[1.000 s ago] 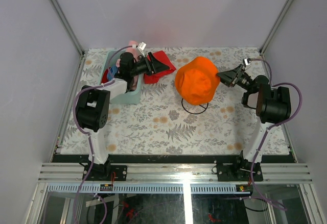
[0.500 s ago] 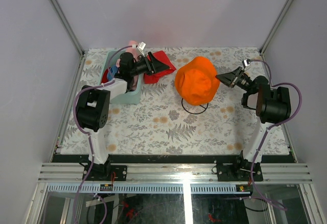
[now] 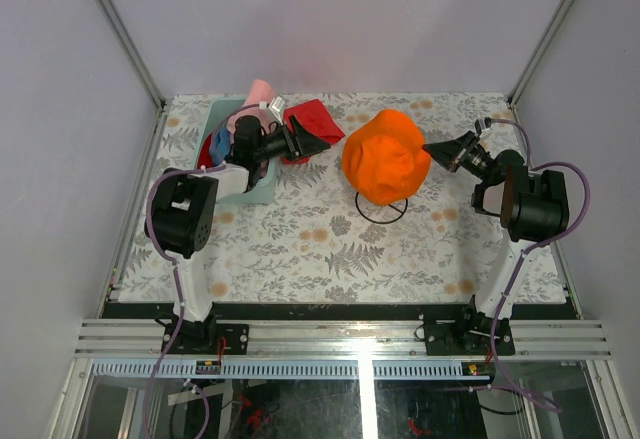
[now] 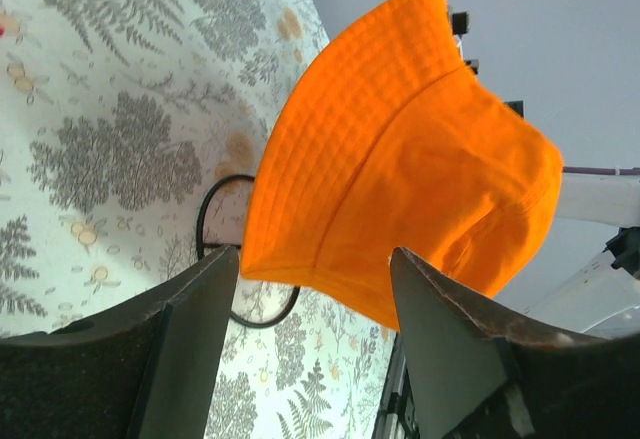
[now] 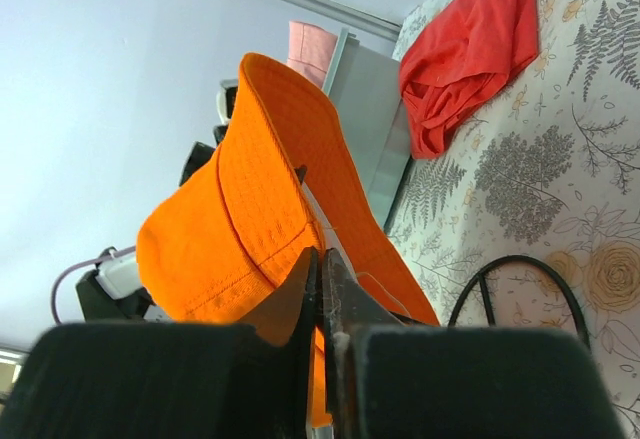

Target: Stack the hats

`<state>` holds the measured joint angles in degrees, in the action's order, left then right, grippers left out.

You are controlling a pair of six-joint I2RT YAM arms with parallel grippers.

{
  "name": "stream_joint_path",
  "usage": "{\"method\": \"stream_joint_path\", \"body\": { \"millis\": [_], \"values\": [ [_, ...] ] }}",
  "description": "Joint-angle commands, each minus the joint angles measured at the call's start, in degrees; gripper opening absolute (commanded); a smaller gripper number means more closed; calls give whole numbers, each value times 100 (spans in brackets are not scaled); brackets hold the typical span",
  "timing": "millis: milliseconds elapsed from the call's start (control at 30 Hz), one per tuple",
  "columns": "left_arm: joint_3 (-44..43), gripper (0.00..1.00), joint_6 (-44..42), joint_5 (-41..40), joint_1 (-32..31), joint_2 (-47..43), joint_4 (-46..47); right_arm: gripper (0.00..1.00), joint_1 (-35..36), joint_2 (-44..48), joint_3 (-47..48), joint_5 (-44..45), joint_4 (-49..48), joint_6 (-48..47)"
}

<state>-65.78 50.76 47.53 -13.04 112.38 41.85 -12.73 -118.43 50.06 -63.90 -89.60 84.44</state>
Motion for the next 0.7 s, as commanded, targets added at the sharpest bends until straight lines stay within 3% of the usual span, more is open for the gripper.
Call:
{"method": "stream_joint_path", "body": {
  "millis": [0, 367, 667],
  "values": [
    [301, 62, 75, 105, 60, -105, 625, 0, 43, 21, 50, 338, -737, 518],
    [873, 55, 163, 1, -133, 46, 1794, 0, 76, 162, 134, 719, -779, 1286],
    [177, 53, 768, 101, -420, 1238, 3408, 0, 129, 179, 324, 659, -744, 1597]
  ]
}}
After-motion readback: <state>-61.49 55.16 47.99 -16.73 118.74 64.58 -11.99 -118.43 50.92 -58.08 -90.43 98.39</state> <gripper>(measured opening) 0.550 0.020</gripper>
